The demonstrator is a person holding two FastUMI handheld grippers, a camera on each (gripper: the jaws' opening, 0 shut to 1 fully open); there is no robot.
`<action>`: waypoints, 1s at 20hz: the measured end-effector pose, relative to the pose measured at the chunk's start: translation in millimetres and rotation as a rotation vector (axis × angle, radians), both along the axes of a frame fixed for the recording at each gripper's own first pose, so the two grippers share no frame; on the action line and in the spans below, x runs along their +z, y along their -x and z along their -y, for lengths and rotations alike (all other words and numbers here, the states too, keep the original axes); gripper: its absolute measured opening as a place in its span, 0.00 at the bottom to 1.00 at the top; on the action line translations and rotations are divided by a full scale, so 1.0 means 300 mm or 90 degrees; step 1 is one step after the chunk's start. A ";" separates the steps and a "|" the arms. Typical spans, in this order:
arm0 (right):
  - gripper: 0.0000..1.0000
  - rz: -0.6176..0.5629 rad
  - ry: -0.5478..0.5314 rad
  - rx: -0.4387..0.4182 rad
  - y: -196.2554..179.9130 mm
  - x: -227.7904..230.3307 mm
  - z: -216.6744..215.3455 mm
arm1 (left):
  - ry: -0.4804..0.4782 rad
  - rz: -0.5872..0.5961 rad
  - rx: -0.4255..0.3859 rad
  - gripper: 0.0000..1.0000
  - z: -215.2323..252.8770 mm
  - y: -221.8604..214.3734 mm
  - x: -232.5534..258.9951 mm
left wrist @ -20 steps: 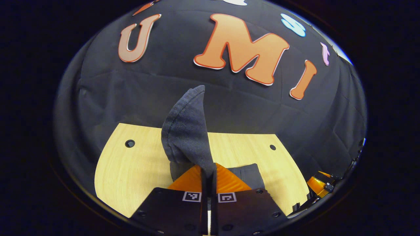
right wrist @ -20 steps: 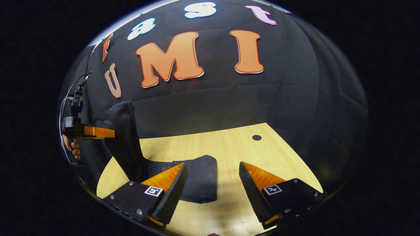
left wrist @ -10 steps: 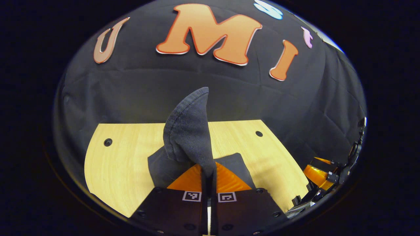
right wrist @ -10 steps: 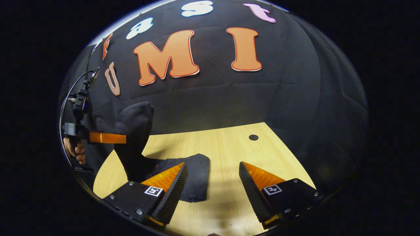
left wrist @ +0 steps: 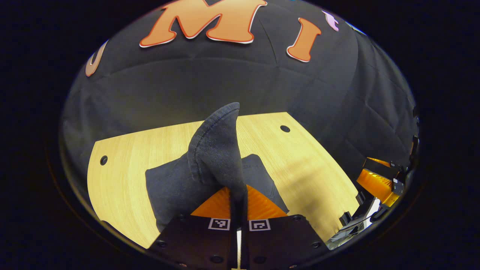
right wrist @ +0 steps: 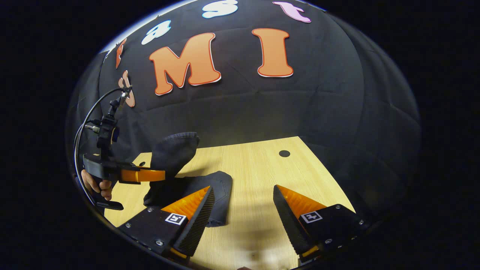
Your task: Grasp the waist and the cuffs of the jeans and fold them to make the two legs overlap; first hold the waist and fold one-third of the jeans toward the cuffs, then hold the cuffs and fold the remaining one-third in the same direction to finish folding.
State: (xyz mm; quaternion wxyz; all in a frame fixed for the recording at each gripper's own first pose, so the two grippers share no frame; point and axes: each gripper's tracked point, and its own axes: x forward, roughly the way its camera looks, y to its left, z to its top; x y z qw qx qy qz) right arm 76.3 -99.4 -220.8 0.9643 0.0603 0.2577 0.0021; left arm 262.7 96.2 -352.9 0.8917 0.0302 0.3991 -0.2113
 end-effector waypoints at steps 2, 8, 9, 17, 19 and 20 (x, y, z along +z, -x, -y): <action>0.95 -0.003 -0.001 -0.007 0.006 -0.004 0.027 | -0.015 -0.015 -0.009 0.05 0.021 0.020 -0.025; 0.95 0.001 -0.013 -0.014 0.000 0.006 0.032 | 0.062 -0.047 -0.080 0.35 0.153 0.140 -0.002; 0.95 0.004 -0.015 -0.009 -0.005 0.015 0.019 | 0.063 -0.036 -0.082 0.53 0.152 0.149 0.018; 0.95 0.091 0.042 0.031 -0.062 0.155 -0.118 | 0.041 0.172 0.014 0.90 -0.064 0.134 0.307; 0.95 0.126 0.055 0.043 -0.077 0.210 -0.160 | 0.039 0.240 0.048 0.94 -0.128 0.139 0.405; 0.95 0.142 0.059 0.050 -0.081 0.236 -0.184 | 0.033 0.268 0.065 0.94 -0.164 0.151 0.444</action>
